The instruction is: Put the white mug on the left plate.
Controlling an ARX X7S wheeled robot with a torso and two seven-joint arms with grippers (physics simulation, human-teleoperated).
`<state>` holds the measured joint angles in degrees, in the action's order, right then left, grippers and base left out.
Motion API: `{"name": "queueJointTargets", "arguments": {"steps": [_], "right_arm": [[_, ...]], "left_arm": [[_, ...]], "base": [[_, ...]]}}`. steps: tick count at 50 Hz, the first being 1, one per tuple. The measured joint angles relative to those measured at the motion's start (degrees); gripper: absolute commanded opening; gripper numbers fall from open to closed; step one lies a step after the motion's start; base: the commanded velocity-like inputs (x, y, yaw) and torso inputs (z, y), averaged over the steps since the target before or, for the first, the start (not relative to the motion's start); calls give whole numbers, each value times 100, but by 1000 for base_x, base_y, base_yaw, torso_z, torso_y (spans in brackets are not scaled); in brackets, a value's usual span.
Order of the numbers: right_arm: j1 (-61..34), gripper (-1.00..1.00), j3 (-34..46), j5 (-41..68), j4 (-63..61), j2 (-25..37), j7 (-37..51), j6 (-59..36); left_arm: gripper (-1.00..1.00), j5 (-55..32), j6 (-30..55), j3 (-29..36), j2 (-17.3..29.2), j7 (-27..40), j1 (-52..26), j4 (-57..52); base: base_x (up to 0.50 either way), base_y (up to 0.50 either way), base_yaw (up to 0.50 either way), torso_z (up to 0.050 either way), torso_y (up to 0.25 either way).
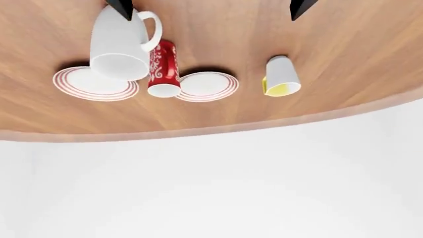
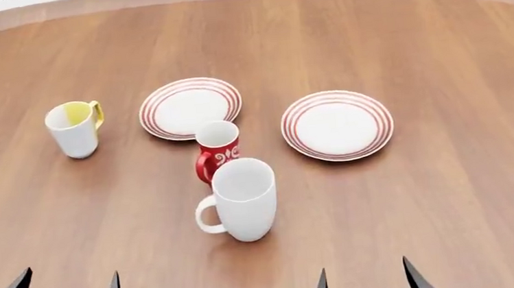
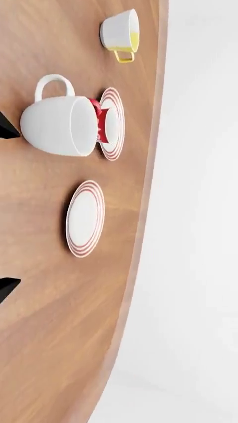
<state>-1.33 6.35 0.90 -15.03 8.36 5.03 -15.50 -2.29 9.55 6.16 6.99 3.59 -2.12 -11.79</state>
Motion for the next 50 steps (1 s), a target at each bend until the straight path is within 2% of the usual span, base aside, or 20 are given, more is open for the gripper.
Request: {"name": "queueJointTargets", "arguments": {"steps": [50], "right_arm": [[-75, 100, 168, 124, -121, 197, 225, -86]], "left_arm": [[100, -282, -9, 208, 230, 170, 76, -164]], "base": [[335, 62, 0, 0, 0]]}}
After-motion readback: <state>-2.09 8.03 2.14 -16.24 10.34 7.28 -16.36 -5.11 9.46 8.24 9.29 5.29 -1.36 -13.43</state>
